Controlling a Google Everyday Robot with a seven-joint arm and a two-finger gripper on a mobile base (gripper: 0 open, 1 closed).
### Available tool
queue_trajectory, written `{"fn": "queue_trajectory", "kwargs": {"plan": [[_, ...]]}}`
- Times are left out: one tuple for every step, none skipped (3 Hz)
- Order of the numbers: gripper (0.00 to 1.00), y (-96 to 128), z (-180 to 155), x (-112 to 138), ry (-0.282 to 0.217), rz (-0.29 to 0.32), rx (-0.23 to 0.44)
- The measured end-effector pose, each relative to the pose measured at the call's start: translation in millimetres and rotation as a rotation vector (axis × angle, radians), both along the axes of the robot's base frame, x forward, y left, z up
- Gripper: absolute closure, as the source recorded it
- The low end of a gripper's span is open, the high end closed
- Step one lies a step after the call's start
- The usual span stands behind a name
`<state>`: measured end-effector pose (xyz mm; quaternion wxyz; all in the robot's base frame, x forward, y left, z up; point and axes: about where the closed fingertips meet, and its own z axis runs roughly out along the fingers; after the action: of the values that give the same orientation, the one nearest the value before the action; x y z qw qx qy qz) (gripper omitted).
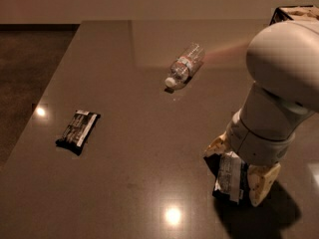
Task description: Move rxbar blueberry near water bottle
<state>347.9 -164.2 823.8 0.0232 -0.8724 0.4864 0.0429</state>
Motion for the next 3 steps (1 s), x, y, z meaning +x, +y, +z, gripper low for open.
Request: {"fn": "queue_trajectory", "kwargs": {"plan": [[0.71, 0, 8, 0, 0.000, 0.000, 0.000], [0.95, 0, 11, 0, 0.000, 0.000, 0.000], [1.00, 4, 29, 25, 0.005, -0.087, 0.026]]}}
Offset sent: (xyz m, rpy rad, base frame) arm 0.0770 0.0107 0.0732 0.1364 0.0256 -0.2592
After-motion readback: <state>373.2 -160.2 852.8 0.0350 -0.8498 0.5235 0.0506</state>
